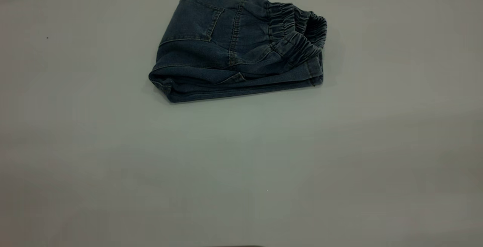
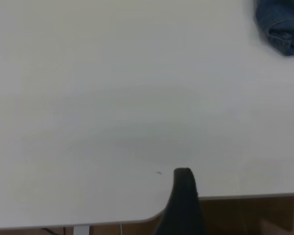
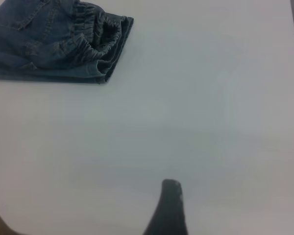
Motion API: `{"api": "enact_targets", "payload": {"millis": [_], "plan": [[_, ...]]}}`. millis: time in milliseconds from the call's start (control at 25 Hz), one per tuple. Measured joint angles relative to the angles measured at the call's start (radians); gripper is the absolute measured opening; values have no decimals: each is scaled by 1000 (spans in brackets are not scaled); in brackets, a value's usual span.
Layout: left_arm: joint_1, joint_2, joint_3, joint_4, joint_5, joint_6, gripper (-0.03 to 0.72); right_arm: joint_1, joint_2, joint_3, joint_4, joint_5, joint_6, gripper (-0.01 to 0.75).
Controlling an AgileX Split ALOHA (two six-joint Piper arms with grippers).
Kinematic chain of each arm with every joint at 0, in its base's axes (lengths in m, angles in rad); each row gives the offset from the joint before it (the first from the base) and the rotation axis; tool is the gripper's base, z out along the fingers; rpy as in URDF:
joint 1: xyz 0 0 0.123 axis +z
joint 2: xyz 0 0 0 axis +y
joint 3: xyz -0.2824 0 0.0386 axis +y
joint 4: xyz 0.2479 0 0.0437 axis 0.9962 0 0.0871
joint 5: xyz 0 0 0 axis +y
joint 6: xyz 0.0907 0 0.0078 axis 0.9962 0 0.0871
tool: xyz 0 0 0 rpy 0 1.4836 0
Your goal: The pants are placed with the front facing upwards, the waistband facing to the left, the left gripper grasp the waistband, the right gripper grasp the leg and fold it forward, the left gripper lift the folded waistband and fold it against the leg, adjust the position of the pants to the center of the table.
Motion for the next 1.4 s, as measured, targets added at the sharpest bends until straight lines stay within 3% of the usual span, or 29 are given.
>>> {"api": "enact_targets", "payload": {"millis": [600,1400], "plan": [[0,0,0,0,0,1,552,0,0,1,-122,-6,93,561],[0,0,0,0,0,1,552,0,0,1,-124,-8,101,561]]}}
